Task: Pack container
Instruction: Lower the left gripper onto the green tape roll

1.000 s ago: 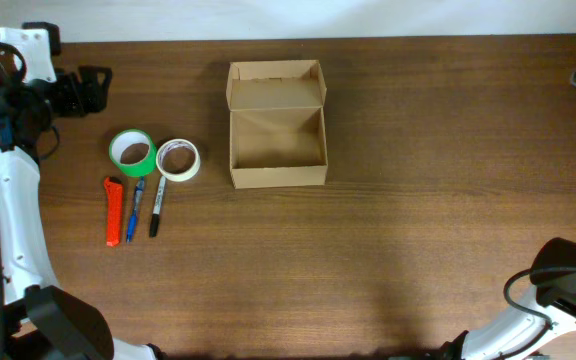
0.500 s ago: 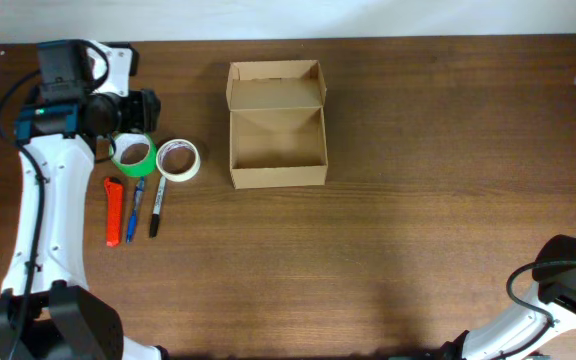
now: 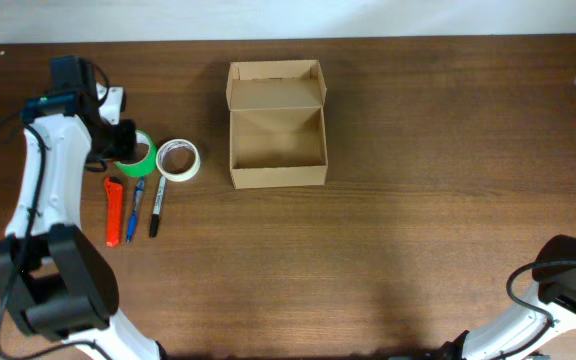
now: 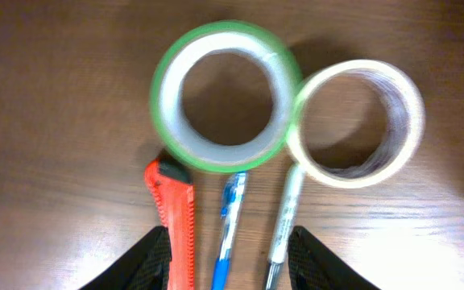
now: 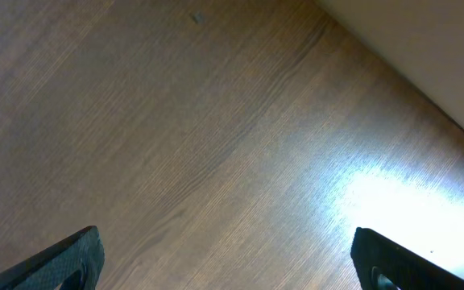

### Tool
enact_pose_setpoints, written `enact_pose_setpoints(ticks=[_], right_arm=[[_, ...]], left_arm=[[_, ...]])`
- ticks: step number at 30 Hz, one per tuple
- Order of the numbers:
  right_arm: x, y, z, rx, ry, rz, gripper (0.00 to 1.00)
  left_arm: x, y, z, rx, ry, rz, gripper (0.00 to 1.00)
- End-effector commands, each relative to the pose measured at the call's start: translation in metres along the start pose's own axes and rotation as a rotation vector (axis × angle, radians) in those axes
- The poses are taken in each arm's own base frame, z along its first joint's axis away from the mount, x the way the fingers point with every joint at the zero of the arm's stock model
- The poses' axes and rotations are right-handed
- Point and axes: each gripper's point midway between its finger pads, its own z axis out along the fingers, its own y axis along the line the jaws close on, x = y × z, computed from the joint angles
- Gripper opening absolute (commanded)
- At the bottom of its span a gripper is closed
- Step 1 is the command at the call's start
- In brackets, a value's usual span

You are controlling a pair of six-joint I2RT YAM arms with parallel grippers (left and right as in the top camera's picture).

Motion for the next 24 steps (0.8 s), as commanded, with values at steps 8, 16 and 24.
enact_pose_setpoints(ticks=[8, 16, 24], right_arm=[[0.0, -0.002, 0.003, 0.014, 0.006, -0.009, 0.99], [0.0, -0.002, 0.003, 0.014, 0.006, -0.009, 0.99], [0.0, -0.002, 0.003, 0.014, 0.006, -0.009, 0.99]], left_arm=[[-0.04, 0.03, 0.006, -0.05, 0.02, -0.101, 0.47], [-0.029, 0.053, 0.053, -0.048, 0.122, -0.151, 0.47], [-0.023, 0.057, 0.079, -0.009, 0.154, -0.148, 0.47]])
